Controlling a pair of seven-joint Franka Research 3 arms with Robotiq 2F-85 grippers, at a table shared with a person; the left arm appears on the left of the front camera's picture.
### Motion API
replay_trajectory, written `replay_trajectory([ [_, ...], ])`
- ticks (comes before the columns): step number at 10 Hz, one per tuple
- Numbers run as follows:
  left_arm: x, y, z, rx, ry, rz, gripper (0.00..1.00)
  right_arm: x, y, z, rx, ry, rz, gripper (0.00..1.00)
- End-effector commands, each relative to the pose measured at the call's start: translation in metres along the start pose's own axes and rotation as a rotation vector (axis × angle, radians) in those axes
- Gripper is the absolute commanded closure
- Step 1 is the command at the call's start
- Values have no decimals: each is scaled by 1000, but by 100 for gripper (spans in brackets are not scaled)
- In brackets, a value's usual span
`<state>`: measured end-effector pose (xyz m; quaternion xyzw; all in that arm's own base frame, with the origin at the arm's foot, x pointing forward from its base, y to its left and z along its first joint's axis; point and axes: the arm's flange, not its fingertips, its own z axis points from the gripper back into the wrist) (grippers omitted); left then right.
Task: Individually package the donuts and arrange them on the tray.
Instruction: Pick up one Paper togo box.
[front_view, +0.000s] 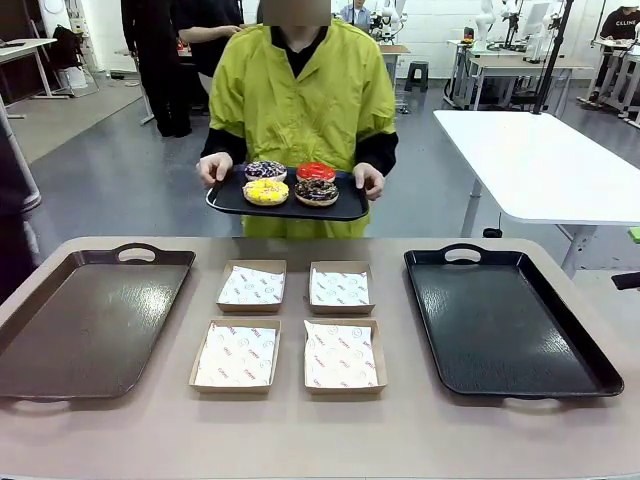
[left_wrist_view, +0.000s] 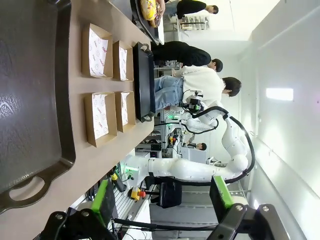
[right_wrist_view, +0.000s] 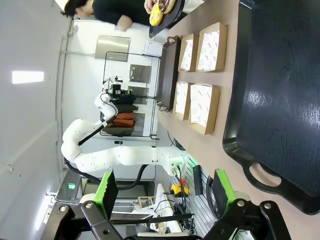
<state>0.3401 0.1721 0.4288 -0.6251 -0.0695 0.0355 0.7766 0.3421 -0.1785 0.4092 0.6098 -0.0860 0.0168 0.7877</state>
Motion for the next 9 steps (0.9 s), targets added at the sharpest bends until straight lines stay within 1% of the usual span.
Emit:
replay_trajectory([
  [1,-2,-2,1,-10,0,0,0,0,0,2,1,13,8,0],
  [9,-2,-2,1,-10,0,0,0,0,0,2,1,13,8,0],
])
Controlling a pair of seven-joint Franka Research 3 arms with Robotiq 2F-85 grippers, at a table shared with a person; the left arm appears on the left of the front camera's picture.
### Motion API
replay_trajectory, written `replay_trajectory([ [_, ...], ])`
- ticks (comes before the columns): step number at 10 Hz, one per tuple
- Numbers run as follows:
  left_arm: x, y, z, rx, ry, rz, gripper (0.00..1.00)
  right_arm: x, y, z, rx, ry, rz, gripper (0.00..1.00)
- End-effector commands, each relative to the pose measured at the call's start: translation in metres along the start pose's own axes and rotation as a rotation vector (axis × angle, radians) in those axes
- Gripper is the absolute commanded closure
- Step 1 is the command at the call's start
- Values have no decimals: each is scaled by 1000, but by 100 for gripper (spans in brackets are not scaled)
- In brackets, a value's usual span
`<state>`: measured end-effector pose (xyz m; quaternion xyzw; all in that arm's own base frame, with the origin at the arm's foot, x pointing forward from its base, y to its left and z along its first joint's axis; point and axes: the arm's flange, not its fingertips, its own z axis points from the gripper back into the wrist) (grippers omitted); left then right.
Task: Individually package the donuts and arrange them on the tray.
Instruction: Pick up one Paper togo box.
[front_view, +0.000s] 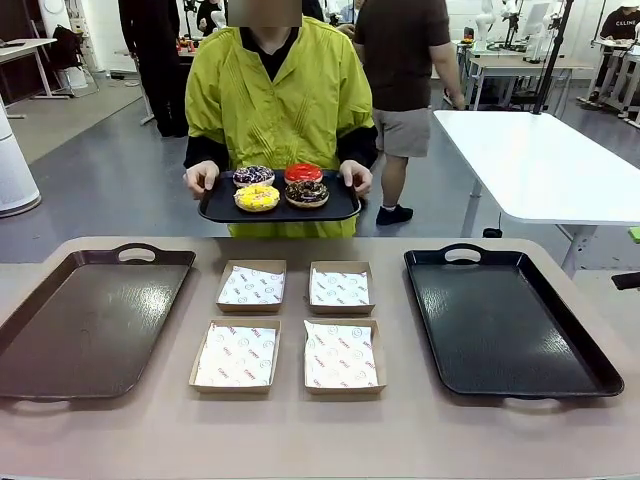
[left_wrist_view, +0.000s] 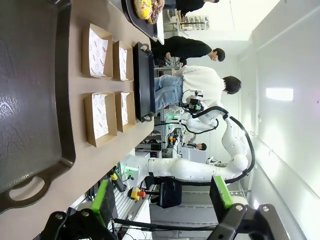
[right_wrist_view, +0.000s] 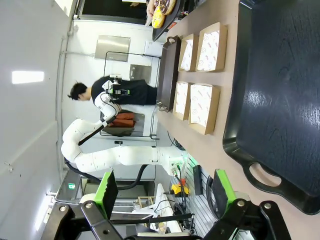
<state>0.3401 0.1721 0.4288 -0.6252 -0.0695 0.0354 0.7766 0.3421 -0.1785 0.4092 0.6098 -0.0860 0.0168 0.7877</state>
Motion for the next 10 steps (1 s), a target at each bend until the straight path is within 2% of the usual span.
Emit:
replay_trajectory([
  [1,-2,-2,1,-10,0,0,0,0,0,2,1,13,8,0],
  [8,-2,-2,1,-10,0,0,0,0,0,0,0,0,0,0],
  [9,-2,-2,1,-10,0,0,0,12,12,-7,-13,-31,-36,0],
  [10,-2,-2,1,-10,0,0,0,27,33,-27,-90,-14,-38,0],
])
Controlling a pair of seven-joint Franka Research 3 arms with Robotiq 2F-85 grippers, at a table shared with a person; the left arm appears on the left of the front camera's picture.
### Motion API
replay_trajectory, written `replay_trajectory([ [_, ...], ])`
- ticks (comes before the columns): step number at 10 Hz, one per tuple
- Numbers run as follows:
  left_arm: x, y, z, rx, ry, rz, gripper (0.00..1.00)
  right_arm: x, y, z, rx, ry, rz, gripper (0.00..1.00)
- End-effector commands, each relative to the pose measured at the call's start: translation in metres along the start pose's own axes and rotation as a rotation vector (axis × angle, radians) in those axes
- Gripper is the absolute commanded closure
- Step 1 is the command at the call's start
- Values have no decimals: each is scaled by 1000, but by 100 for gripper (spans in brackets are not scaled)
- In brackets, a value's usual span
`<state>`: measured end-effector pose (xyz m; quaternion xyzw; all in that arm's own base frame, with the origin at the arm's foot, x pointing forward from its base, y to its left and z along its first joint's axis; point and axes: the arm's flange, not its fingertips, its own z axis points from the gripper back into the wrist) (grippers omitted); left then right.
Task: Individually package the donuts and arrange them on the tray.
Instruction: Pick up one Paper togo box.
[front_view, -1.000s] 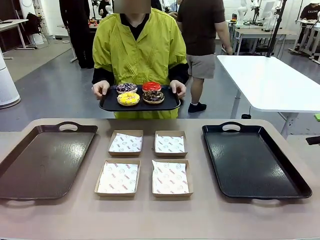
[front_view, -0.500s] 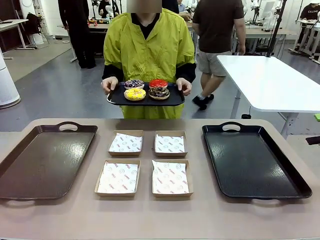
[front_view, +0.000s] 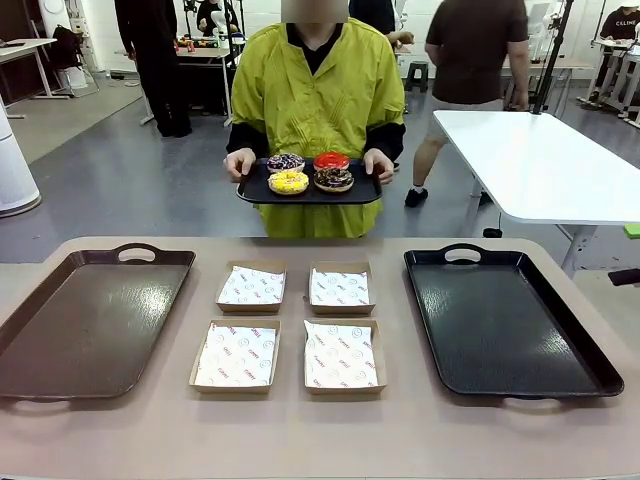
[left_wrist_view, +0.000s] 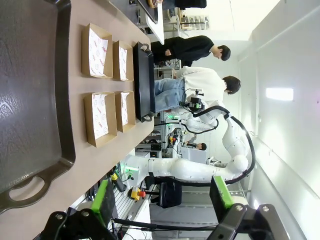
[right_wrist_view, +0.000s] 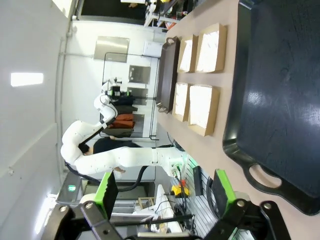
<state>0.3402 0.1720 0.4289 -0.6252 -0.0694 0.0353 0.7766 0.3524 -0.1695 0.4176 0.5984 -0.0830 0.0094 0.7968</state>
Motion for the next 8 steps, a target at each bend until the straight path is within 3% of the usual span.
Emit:
replay_trajectory([
  [1,-2,-2,1,-10,-1,1,0,29,46,-41,-126,40,-55,0],
  [4,-2,-2,1,-10,-1,1,0,58,116,-152,-439,179,-135,0],
  [6,-2,-2,1,-10,-1,1,0,59,138,-232,-663,220,-137,0],
  [8,-2,-2,1,-10,-1,1,0,44,139,-306,-888,227,-89,0],
])
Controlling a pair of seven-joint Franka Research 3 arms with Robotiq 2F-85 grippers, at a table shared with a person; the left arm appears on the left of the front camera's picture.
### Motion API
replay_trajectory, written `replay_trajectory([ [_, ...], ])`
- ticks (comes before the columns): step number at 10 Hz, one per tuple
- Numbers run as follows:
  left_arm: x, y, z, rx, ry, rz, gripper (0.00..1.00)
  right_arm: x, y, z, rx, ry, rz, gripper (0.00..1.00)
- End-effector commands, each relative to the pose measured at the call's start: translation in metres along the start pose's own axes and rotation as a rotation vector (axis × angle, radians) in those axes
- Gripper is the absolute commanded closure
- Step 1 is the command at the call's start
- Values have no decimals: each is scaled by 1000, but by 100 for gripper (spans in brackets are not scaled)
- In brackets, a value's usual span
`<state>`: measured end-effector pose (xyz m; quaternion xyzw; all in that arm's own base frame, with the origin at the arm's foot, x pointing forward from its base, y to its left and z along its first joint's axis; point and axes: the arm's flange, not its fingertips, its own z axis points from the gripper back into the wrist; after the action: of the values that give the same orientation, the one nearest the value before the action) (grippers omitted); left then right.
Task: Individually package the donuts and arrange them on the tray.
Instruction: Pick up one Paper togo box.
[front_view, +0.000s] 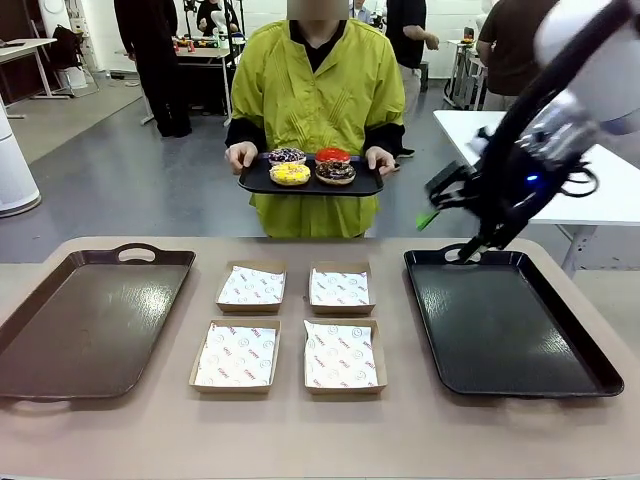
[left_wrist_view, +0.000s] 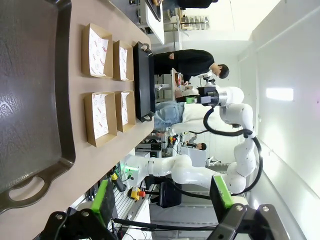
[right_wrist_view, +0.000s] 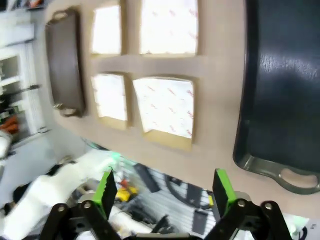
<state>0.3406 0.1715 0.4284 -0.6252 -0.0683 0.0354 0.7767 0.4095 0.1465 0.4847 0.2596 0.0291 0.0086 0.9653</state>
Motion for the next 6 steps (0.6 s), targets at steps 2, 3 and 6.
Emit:
replay_trajectory([
  [2,-2,-2,2,-10,-2,-1,0,-5,22,-67,-258,3,19,0],
  [3,-2,-2,2,-10,-2,-1,0,-12,23,-93,-315,6,41,0],
  [6,-2,-2,2,-10,-2,-1,0,-31,7,-147,-356,44,80,0],
])
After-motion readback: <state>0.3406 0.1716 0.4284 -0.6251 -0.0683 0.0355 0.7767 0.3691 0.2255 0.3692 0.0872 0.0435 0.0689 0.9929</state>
